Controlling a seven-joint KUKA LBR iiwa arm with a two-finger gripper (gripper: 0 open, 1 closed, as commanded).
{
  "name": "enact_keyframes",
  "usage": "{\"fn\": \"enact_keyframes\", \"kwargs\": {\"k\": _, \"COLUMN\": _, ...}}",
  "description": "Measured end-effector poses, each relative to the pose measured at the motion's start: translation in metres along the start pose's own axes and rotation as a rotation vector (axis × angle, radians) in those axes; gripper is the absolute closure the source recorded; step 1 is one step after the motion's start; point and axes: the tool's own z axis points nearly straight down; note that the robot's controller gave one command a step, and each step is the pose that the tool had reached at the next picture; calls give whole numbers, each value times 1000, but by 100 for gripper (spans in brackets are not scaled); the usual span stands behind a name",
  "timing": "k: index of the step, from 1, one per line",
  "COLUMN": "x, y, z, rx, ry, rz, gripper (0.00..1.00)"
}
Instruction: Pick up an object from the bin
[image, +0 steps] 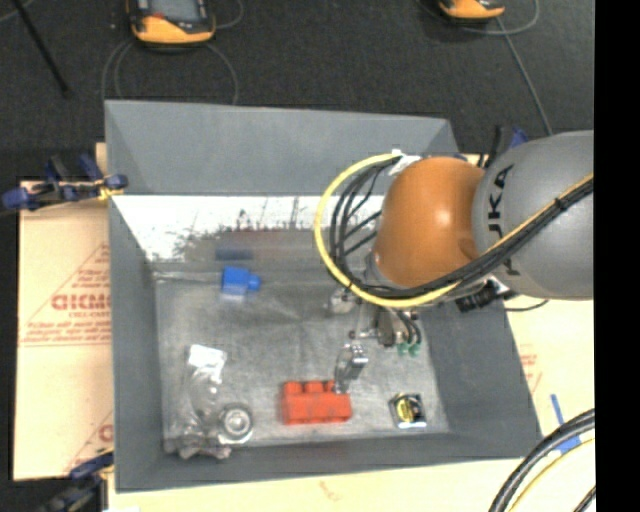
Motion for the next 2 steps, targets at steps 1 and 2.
{"fn": "enact_keyframes", "kwargs": {"k": 1, "x": 42, "y": 4, "z": 90, "rx": 4, "ry": -4, "rz": -77, "gripper": 0}}
{"fn": "enact_keyframes", "kwargs": {"k": 2, "x": 42, "y": 4, "z": 92, "rx": 3, "ry": -3, "rz": -75, "gripper": 100}}
